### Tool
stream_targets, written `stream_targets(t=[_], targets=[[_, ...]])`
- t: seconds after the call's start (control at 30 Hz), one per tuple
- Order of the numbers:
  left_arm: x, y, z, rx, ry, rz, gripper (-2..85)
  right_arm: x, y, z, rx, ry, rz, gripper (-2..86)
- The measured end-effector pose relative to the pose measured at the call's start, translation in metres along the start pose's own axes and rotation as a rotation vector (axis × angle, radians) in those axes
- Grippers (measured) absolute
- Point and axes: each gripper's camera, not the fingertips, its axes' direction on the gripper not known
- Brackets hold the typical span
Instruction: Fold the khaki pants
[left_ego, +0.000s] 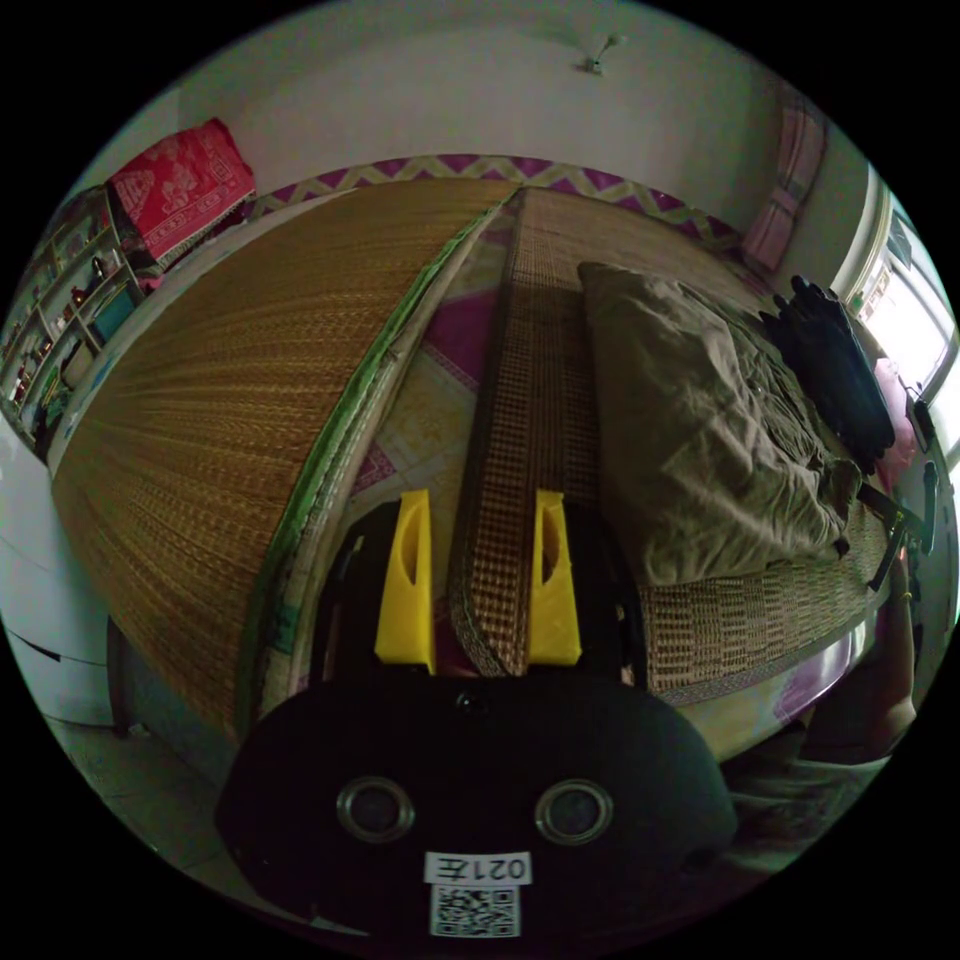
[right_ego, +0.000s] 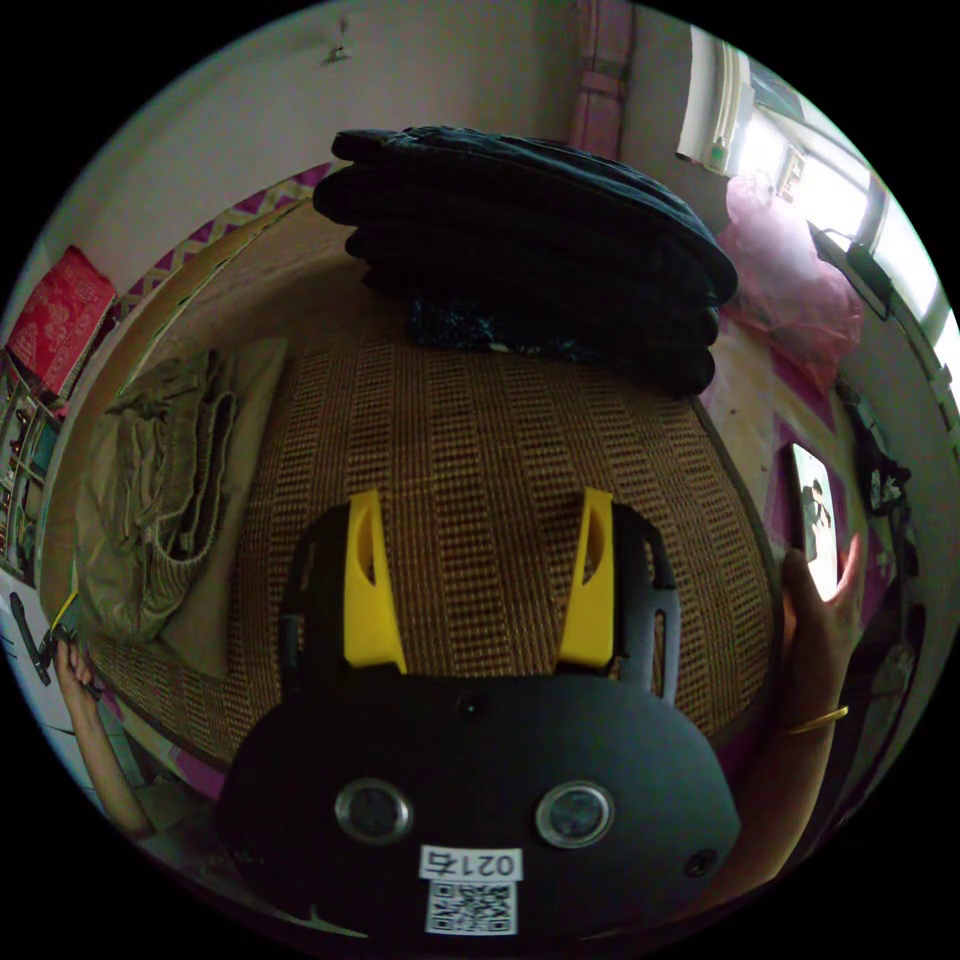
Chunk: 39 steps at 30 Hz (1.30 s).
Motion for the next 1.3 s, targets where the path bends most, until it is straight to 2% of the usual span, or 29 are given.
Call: stream_targets(t=[1.3], targets=[[-0.039,-0.099,-0.094,0.002,0.016,-0.001,13.7,0.118,-0.02,0.066,0.008,0.002,-0.002,25.9]])
